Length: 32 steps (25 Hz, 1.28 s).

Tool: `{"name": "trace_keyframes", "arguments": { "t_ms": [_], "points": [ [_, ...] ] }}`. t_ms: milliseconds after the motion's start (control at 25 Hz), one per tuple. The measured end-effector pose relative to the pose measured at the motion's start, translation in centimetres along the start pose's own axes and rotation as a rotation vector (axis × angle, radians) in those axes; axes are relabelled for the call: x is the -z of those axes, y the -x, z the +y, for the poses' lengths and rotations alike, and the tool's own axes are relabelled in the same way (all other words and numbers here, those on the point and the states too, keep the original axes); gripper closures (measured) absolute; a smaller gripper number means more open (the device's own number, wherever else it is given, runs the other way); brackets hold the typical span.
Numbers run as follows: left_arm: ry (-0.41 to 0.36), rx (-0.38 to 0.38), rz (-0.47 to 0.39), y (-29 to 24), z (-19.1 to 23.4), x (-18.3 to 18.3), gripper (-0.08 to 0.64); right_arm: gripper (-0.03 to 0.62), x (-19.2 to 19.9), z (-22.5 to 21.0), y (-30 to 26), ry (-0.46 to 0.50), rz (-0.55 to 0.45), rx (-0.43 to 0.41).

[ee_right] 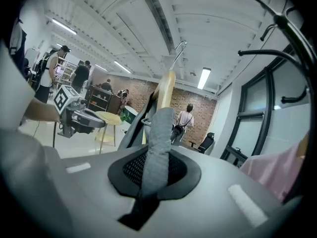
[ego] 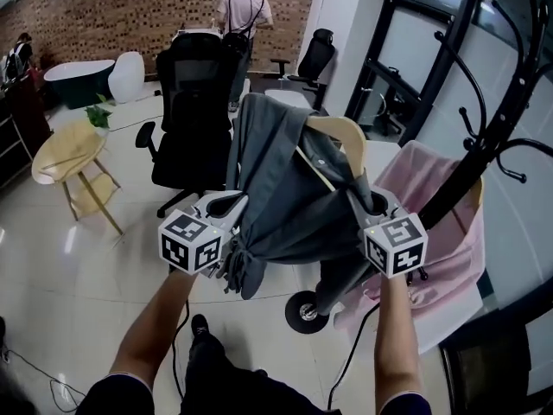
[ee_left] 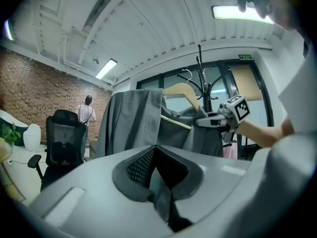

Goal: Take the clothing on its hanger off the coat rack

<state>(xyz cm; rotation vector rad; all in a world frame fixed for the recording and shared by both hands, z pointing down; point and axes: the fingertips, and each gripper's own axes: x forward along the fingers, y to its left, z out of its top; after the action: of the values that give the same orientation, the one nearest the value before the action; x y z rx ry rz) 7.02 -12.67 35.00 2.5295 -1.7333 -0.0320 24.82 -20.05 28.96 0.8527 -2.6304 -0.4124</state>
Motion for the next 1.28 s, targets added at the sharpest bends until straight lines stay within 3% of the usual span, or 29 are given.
{"name": "trace_keyframes", "arguments": {
  "t_ms": [240, 480, 840, 1280],
  "points": [
    [-0.004, -0.047, -0.02, 0.4, 11.4, -0.6, 0.548, 0.572, -4.0, 1.7, -11.0, 0.02, -0.013, -0.02],
    [0.0, -0.034, -0.011, 0.4, 21.1, -1.1, 0.548, 0.572, -7.5, 2.1, -21.1, 0.016, 0.004, 0.018],
    [-0.026, -0.051, -0.001, -1.4, 31.8, -2.9, 0.548, 0.572, -11.6, 0.1, -34.0, -0.014, -0.015, 0.071],
    [-0.008, -0.134, 0.03, -7.4, 44.1, -2.5, 0.548, 0.572, -13.0, -2.9, -50.0, -0.063, -0.058, 0.004]
  ]
}}
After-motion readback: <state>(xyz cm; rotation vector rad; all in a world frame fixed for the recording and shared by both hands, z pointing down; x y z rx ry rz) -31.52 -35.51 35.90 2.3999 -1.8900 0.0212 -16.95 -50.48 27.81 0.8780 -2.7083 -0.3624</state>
